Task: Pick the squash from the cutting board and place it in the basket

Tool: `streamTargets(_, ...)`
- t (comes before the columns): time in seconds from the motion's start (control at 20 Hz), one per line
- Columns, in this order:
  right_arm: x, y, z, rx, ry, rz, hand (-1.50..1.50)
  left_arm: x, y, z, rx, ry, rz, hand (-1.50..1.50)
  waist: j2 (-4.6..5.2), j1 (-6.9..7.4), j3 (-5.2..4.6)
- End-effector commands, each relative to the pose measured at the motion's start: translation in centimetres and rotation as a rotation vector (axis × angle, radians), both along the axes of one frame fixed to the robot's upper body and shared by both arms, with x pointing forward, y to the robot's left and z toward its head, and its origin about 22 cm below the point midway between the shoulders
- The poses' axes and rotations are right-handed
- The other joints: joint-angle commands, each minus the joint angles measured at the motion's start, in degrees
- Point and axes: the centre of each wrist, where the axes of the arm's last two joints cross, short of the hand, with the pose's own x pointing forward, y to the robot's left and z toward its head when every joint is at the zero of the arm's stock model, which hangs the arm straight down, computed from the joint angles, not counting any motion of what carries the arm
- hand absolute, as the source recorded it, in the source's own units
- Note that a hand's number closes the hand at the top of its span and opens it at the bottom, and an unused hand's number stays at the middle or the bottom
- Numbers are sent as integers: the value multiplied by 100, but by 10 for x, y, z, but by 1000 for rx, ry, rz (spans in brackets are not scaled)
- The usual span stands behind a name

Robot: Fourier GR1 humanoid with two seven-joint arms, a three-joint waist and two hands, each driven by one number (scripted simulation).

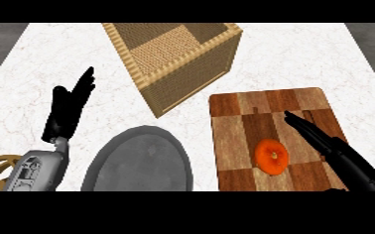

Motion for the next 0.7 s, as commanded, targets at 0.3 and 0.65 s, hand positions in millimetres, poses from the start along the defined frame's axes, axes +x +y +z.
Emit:
streamTargets(0.3,16,20,-13,-3,29,3,-150,-5,12,-8,-7,-14,6,0,2,3,0)
streamTargets(0.65,15,20,-11,-23,78,1,-150,-7,-9,1,5,-1,-5,0,-1,-1,0)
